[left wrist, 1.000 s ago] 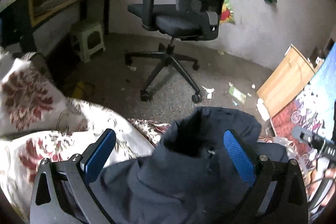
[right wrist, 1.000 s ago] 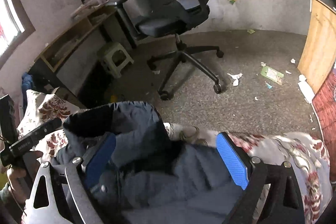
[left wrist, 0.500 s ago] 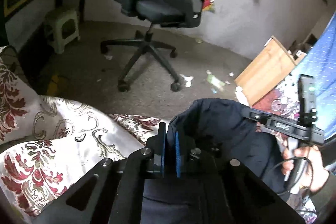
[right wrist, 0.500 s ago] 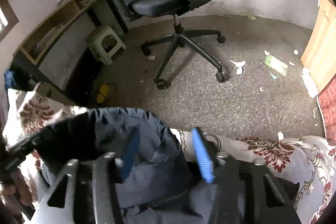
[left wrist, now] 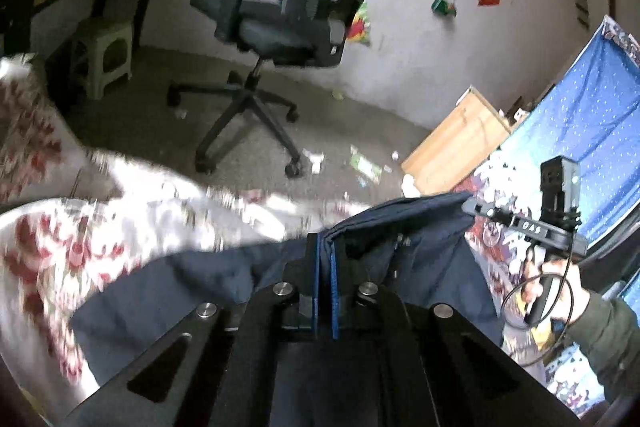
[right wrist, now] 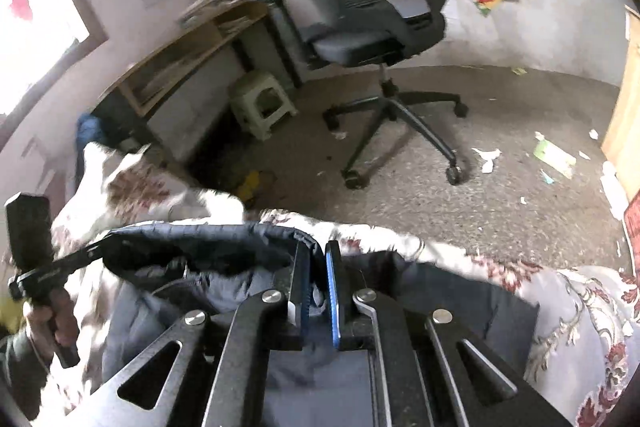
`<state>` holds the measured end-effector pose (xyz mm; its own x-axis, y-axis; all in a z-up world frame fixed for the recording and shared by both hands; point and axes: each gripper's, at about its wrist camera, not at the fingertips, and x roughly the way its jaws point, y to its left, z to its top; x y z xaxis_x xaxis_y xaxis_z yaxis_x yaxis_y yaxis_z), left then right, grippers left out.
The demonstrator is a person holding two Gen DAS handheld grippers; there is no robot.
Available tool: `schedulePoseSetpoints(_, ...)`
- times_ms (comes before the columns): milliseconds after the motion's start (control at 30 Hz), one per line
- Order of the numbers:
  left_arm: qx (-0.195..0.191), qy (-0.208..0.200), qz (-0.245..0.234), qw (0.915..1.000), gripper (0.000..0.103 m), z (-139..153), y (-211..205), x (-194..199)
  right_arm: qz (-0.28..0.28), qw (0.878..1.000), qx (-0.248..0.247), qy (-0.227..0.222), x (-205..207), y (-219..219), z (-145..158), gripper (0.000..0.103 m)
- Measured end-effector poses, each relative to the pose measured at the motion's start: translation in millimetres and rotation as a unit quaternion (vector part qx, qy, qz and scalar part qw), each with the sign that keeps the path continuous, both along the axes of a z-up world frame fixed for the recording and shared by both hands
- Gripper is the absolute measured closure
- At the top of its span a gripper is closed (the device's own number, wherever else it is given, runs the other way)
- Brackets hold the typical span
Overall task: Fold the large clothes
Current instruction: 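Grasp the jacket hem with both grippers and lift it toward the collar, then lay the held hem over the collar with both grippers, pressing it down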
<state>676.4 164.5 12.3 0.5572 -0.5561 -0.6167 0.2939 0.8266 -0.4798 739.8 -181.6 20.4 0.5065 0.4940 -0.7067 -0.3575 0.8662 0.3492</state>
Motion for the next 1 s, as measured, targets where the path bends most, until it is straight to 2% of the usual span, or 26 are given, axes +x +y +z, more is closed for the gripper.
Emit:
schedulePoseSetpoints(133, 0.043, 0.03, -0.007, 0.9986, 0.1, -9.9, -15.4, -18.3, 0.035, 0.999, -0.035, -0.01, -25.0, 9.7, -6.9, 0.096)
schedulePoseSetpoints(233, 0.079, 0.046, -0.017, 0.9957, 0.1, -22.1, -30.6, -25.1, 0.041, 0.998, -0.054, 0.0, -32.1, 12.1, -23.4, 0.096)
schedulePoseSetpoints(433, 0.123, 0.091, -0.036, 0.9876, 0.1, -53.3, -51.7, -27.5, 0.048, 0.995, -0.086, 0.028, -46.9, 10.7, -65.6, 0.096)
schedulePoseSetpoints(533, 0.128, 0.107, -0.037, 0.9853, 0.1, -68.5, -54.6, -26.1, 0.051, 0.994, -0.092, 0.03, -51.3, 12.3, -76.4, 0.096)
schedulePoseSetpoints(700, 0.128, 0.105, -0.043, 0.9852, 0.1, -71.3, -47.5, -26.3, 0.066, 0.994, -0.085, 0.013, -62.8, 9.1, -56.7, 0.092)
schedulePoseSetpoints(867, 0.123, 0.095, -0.044, 0.9869, 0.1, -69.9, -41.2, -31.8, 0.096, 0.993, -0.061, -0.017, -76.1, 4.4, -18.7, 0.089)
schedulePoseSetpoints(1000, 0.129, 0.089, -0.046, 0.9865, 0.1, -68.9, -41.5, -34.5, 0.123, 0.992, 0.013, -0.032, -68.5, 4.6, 13.2, 0.089)
